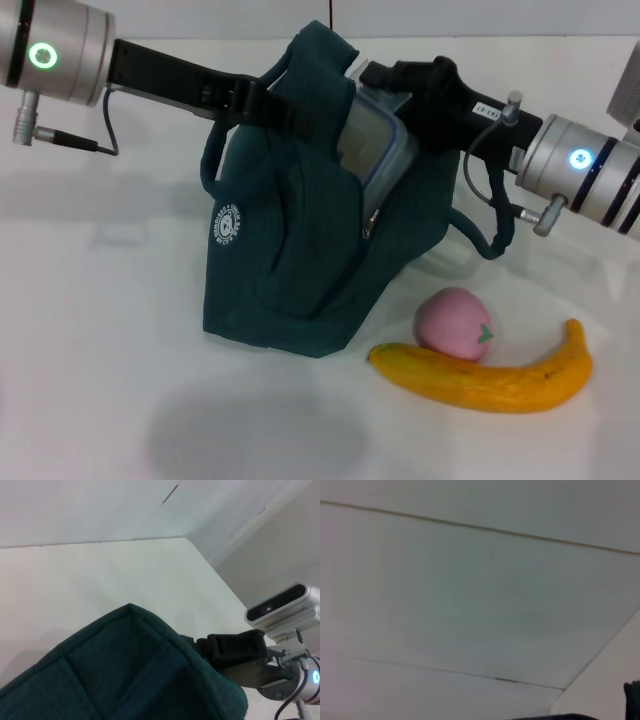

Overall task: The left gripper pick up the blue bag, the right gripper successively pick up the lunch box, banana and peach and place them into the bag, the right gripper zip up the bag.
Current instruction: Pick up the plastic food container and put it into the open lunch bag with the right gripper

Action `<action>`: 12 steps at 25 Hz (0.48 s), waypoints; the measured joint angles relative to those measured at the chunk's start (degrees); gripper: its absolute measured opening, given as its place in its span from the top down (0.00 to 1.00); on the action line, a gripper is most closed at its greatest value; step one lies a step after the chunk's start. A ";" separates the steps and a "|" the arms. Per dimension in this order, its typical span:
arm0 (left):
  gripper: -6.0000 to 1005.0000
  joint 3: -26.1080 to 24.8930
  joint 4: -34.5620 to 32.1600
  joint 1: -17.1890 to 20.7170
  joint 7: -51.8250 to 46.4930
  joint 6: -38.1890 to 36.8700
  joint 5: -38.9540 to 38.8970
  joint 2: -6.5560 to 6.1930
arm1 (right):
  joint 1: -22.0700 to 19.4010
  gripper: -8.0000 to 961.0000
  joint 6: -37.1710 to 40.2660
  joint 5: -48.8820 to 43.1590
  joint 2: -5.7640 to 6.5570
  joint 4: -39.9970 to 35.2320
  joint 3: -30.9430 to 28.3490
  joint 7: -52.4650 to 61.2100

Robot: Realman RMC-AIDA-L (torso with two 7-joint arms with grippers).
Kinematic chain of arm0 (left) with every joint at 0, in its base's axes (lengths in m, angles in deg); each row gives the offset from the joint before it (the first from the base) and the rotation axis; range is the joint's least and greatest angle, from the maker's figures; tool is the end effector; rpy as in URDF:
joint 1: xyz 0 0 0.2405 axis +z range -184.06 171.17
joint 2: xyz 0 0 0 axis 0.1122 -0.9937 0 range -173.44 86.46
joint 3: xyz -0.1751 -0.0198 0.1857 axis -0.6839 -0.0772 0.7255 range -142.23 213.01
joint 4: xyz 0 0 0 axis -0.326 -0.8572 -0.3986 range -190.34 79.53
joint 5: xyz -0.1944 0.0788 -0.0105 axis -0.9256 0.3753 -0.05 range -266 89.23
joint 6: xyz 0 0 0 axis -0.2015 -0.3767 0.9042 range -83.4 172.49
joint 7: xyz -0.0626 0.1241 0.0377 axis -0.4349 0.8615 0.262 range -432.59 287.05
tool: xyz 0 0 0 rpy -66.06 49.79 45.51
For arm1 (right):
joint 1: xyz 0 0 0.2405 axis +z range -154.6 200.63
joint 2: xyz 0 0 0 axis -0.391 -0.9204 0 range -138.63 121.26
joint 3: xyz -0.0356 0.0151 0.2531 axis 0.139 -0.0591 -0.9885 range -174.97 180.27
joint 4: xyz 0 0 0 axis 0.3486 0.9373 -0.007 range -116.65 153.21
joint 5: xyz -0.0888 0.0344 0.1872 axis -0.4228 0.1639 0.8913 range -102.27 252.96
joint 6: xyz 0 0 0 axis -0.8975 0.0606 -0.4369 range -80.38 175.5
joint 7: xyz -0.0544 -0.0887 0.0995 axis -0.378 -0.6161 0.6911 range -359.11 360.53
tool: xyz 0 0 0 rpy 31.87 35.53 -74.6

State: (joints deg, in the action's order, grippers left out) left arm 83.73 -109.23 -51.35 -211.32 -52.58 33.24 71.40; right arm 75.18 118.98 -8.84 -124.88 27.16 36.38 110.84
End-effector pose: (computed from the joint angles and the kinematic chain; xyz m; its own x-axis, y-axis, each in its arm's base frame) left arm -0.1556 0.3861 0.0439 0.5778 0.7780 0.2466 0.7838 -0.6132 0.0983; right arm 0.1772 0.3888 -0.0720 -0.2368 -0.8079 -0.5396 -0.7723 -0.1805 0.6090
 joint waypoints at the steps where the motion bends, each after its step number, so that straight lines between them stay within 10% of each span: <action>1: 0.95 0.00 0.02 0.01 0.04 0.01 0.00 -0.01 | 0.09 0.85 -0.11 -0.50 0.00 0.00 -0.22 -0.91; 12: 0.95 0.05 0.05 0.13 0.71 0.01 -0.02 -0.03 | 2.82 0.84 -2.42 -1.75 0.00 1.90 -0.42 -5.92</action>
State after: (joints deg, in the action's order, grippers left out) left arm 83.78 -109.18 -51.21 -210.60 -52.57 33.22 71.38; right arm 77.99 116.56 -10.59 -124.88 29.06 35.95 104.93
